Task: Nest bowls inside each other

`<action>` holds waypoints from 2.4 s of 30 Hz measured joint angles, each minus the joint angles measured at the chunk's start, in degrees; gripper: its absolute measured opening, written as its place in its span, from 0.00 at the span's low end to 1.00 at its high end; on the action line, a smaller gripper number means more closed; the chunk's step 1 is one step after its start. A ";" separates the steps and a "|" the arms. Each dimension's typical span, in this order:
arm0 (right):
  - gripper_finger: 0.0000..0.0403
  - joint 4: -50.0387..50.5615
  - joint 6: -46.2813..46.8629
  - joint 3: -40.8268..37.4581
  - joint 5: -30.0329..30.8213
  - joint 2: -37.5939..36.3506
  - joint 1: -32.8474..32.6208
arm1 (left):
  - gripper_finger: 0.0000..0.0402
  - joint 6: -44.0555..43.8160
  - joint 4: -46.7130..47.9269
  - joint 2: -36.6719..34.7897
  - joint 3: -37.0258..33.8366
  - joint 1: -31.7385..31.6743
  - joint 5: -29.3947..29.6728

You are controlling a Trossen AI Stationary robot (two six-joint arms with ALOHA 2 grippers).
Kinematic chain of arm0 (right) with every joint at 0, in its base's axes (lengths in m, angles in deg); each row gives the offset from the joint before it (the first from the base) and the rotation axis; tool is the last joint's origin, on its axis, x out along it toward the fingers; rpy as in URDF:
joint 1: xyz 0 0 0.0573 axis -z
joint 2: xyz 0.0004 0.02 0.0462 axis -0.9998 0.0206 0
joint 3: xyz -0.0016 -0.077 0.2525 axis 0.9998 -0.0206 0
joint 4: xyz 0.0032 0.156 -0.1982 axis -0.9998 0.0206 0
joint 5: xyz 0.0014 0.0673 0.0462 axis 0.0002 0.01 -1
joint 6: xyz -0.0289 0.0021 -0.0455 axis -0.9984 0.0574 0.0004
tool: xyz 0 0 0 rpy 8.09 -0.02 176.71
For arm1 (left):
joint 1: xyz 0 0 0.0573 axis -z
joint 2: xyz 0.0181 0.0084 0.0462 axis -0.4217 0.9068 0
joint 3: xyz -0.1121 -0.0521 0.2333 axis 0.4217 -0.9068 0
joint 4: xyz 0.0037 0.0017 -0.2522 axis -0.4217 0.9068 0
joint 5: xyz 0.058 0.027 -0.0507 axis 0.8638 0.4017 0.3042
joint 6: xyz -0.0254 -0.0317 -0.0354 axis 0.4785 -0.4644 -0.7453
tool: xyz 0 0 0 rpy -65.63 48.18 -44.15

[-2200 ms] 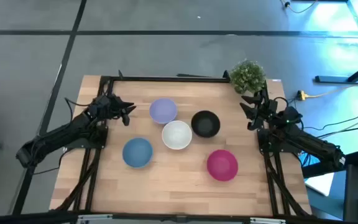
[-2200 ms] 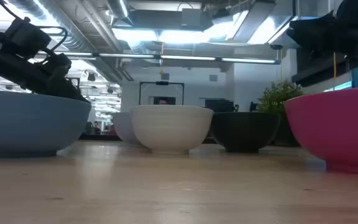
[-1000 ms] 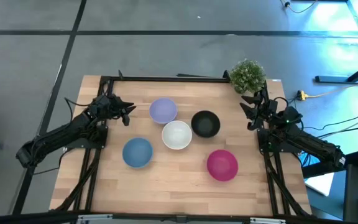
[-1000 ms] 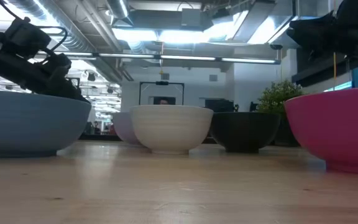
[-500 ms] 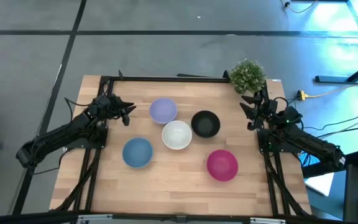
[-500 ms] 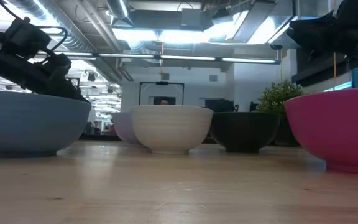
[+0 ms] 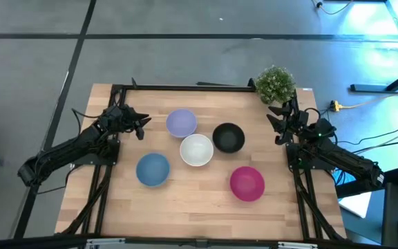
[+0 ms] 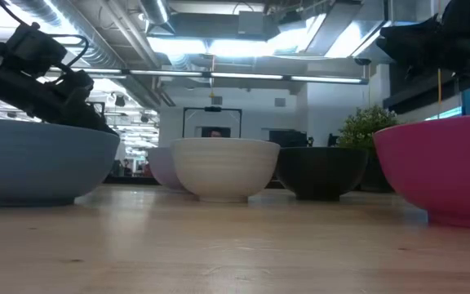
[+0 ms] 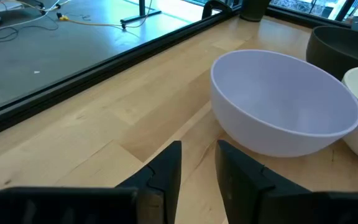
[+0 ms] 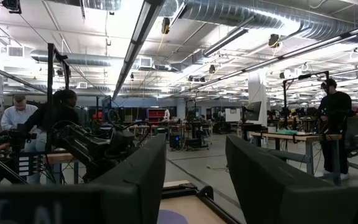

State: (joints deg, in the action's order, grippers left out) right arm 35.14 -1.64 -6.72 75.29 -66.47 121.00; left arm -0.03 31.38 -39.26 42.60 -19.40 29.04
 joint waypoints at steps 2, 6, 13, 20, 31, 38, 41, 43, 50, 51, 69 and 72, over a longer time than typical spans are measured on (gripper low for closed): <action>0.42 0.00 0.01 0.02 0.00 0.02 -0.02 | 0.23 0.00 -0.01 -0.01 0.01 0.01 0.00; 0.42 0.00 0.01 0.00 0.00 0.00 0.00 | 0.23 0.00 0.00 -0.02 0.01 0.00 0.01; 0.42 0.05 -1.82 0.02 1.45 0.09 0.00 | 0.23 0.00 0.00 0.00 0.02 0.00 0.00; 0.42 5.06 -4.27 0.02 10.10 0.11 0.00 | 0.23 0.00 -0.02 -0.02 0.02 0.00 0.01; 0.42 8.76 7.18 0.02 15.60 0.13 0.00 | 0.23 0.00 -0.02 0.00 0.01 0.00 -0.01; 0.42 10.87 9.03 0.01 25.41 0.40 0.00 | 0.23 0.00 -0.01 -0.01 0.01 0.02 -0.01; 0.42 10.75 9.30 0.02 28.56 0.52 0.00 | 0.23 0.00 0.00 -0.02 0.00 0.02 -0.01; 0.42 10.89 9.32 0.00 28.45 0.63 0.00 | 0.23 0.00 -0.02 -0.01 0.01 0.00 0.01; 0.42 14.43 9.78 0.05 22.40 4.14 -0.04 | 0.23 0.00 -0.01 -0.01 0.01 0.01 0.01; 0.41 15.56 9.87 0.35 22.16 4.96 -0.02 | 0.23 0.00 0.00 -0.01 0.00 0.02 0.00; 0.12 40.41 -1.30 26.71 6.75 22.20 0.00 | 0.23 0.00 -0.01 -0.01 0.00 0.00 0.01; 0.13 40.31 -2.73 27.64 6.78 23.72 0.00 | 0.23 0.00 0.00 -0.02 0.00 0.00 -0.01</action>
State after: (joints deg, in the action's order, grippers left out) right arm 75.45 -4.37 20.92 82.07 -42.76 121.00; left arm -0.03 31.38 -39.28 42.60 -19.40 29.03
